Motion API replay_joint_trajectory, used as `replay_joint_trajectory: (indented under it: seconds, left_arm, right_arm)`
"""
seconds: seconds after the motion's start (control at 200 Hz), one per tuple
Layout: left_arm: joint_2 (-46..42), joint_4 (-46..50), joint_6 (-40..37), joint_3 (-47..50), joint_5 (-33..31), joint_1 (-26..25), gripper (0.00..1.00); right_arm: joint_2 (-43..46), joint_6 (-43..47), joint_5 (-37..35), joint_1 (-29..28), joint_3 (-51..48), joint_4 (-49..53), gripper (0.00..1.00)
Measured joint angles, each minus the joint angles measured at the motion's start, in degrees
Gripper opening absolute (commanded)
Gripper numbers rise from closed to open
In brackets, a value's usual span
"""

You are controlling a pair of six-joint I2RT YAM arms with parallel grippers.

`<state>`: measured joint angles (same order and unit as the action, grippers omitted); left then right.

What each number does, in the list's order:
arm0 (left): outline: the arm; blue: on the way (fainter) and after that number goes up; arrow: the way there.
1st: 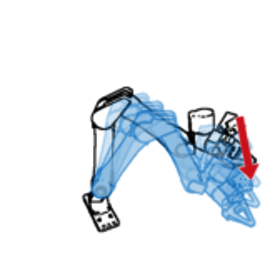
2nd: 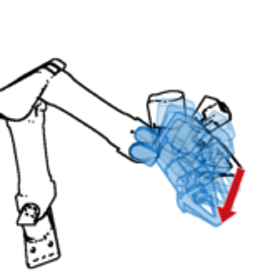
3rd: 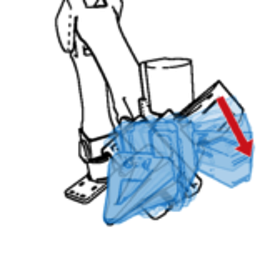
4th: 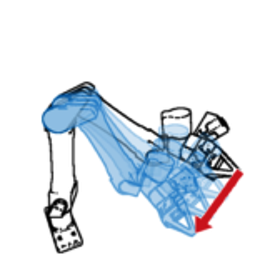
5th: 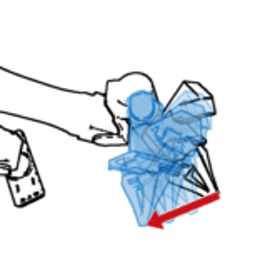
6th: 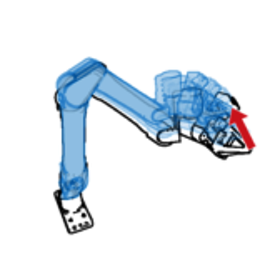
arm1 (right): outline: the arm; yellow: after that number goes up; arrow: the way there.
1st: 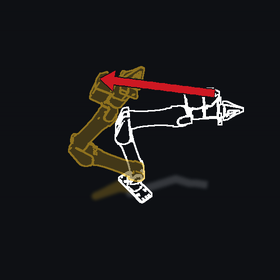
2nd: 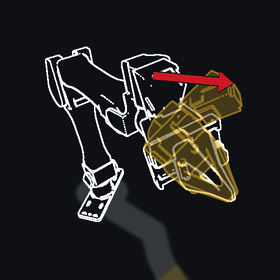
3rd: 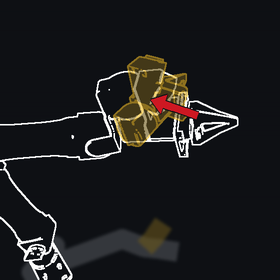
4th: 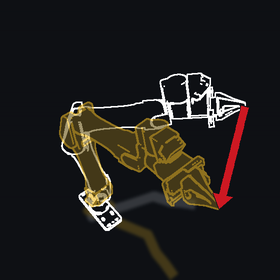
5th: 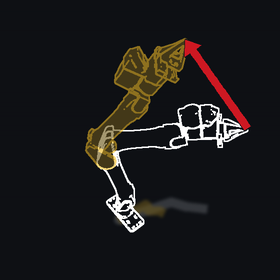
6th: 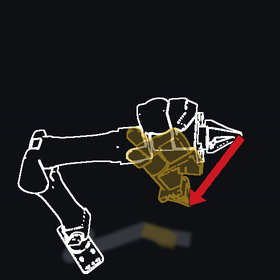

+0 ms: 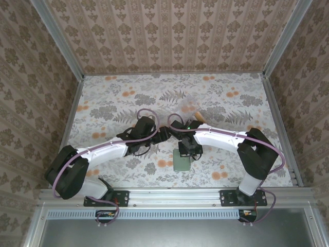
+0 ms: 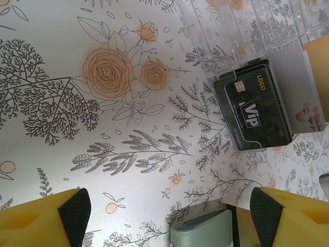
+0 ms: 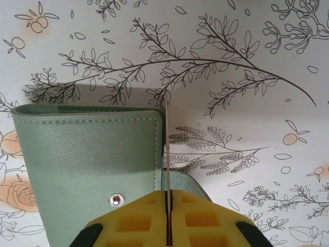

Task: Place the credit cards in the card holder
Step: Open the card holder at the bottom-center of the table.

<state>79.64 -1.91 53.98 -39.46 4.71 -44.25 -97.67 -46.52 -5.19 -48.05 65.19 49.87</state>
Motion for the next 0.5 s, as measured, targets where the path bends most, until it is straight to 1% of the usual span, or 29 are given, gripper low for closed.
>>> replay_joint_trajectory:
  seconds: [0.145,0.305,0.41,0.5]
  left_arm:
    - [0.00,0.00,0.00,0.00,0.02,-0.02,0.84]
    - [0.00,0.11,-0.04,0.00,0.04,-0.35,0.80]
    - [0.00,0.66,-0.07,-0.04,0.04,-1.68,0.80]
    - [0.02,3.56,-0.55,-0.98,-0.22,-3.87,0.80]
  right_arm:
    - [1.86,0.02,-0.26,0.00,-0.09,0.46,0.02]
    - [7.87,0.00,-0.17,0.11,-2.62,-0.24,0.01]
    - [12.02,-0.24,2.60,1.11,-6.91,-3.37,0.01]
    - [13.11,-0.39,4.74,2.80,-10.78,-6.01,0.01]
